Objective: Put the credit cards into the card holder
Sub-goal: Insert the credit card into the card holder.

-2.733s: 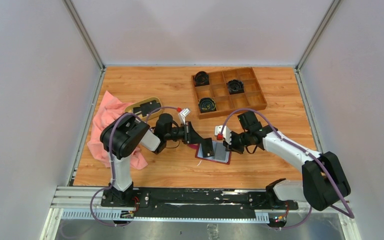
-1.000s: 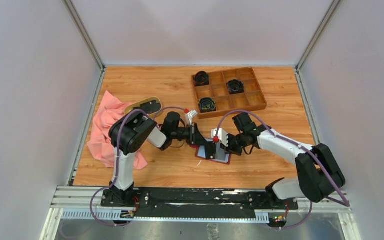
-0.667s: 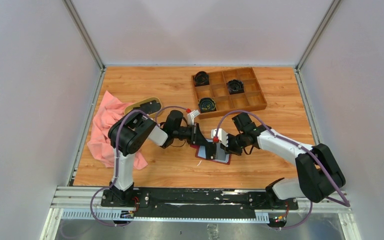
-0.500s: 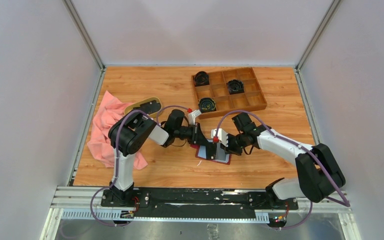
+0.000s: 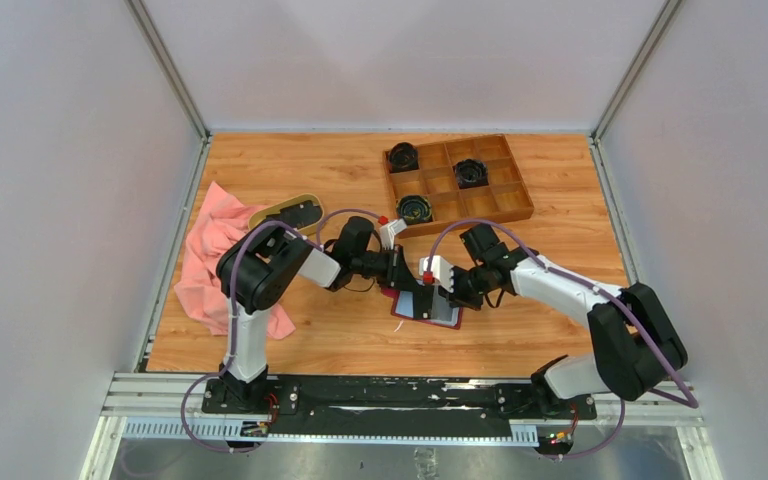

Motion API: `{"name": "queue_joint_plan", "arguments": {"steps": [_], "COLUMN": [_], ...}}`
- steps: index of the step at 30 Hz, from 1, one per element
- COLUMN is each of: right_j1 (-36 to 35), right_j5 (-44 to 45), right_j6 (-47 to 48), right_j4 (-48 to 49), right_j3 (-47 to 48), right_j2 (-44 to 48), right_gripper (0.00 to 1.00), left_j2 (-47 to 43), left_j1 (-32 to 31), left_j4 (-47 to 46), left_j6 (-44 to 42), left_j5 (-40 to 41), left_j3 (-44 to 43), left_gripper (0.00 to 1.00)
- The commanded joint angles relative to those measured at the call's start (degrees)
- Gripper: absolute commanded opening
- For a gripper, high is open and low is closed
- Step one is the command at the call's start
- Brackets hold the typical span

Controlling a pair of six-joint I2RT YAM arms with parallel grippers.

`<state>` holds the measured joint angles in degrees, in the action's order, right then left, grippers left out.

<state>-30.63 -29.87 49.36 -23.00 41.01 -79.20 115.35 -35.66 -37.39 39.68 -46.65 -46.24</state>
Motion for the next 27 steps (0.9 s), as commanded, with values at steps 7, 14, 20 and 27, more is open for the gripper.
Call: {"name": "queue_joint_plan", "arguments": {"steps": [7,14,20,27], "right_j1": [-1.44,-1.79,-2.09,-2.47], "right_j5": [3.37,3.70,4.58,5.15], "right_j6": [0.03,-0.06,-0.14,-0.32], "right_j4": [-0.77,-0.81,-0.90,-0.99], "right_j3": [0.38,0.47,0.73,1.04], "right_j2": [-2.41,-2.70,-3.31,-3.50], "right_gripper": [0.00,0.00,0.00,0.00], "left_j2": [0.82,1.92,2.81,3.03], "left_j1": [-1.55,-1.77,-2.05,-2.28], "left_j4": [11.98,14.59,16.58,18.36], "left_j6": [-5.12,-5.65,-5.81,-5.70], "left_j5": [0.41,-0.52,-1.12,-1.42], "left_j3": [-1.23,-3.48,-5.18,-6.92], "left_gripper": [0.00,0.00,0.00,0.00]}}
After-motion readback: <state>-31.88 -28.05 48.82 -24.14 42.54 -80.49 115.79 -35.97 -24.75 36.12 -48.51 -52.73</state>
